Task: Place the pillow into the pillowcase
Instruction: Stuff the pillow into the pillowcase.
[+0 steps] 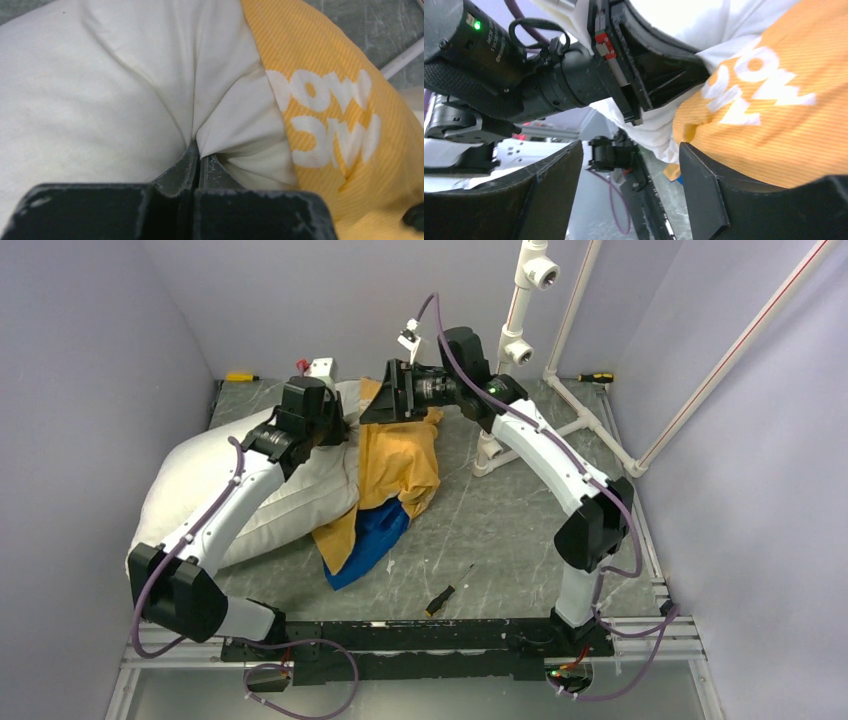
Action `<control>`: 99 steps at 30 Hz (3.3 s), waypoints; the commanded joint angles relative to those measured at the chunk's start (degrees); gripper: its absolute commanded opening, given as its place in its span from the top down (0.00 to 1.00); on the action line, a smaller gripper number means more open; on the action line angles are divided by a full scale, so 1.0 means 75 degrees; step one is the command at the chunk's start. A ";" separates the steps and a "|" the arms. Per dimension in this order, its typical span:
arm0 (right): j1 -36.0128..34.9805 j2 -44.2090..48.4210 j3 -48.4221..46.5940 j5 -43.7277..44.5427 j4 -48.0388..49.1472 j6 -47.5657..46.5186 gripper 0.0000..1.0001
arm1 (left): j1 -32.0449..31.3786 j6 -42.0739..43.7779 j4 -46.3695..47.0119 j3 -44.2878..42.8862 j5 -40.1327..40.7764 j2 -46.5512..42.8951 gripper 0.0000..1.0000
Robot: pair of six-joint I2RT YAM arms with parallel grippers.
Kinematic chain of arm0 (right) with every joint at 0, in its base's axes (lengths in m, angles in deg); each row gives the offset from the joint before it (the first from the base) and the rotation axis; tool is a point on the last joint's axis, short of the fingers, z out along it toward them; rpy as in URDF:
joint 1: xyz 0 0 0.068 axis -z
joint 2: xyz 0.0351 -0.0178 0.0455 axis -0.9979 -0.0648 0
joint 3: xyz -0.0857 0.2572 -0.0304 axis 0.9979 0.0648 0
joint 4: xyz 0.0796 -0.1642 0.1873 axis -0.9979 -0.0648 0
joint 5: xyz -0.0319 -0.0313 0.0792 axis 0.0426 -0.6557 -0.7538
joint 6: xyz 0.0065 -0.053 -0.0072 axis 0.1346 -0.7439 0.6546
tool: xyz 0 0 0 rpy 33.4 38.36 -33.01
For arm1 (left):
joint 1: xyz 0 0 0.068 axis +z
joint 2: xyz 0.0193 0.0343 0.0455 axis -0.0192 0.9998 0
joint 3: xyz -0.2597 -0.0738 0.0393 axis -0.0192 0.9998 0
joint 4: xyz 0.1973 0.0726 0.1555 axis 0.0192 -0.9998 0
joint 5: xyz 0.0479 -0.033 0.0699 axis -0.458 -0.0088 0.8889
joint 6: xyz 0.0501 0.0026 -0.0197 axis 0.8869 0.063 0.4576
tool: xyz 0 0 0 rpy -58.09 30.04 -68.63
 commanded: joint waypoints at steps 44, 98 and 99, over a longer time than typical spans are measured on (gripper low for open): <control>-0.0640 -0.0470 -0.3327 0.2198 0.3999 -0.1317 1.00 | 0.0232 0.3064 0.0964 -0.1837 -0.0917 -0.2841 1.00; -0.0284 0.2526 0.2170 0.3367 -0.2111 -0.2752 0.07 | 0.0232 0.1905 -0.1425 0.0534 0.2231 -0.3229 1.00; -0.0284 0.2531 0.1773 0.3493 -0.2236 -0.2771 0.07 | 0.0232 0.1833 -0.1395 0.0550 0.2092 -0.3199 1.00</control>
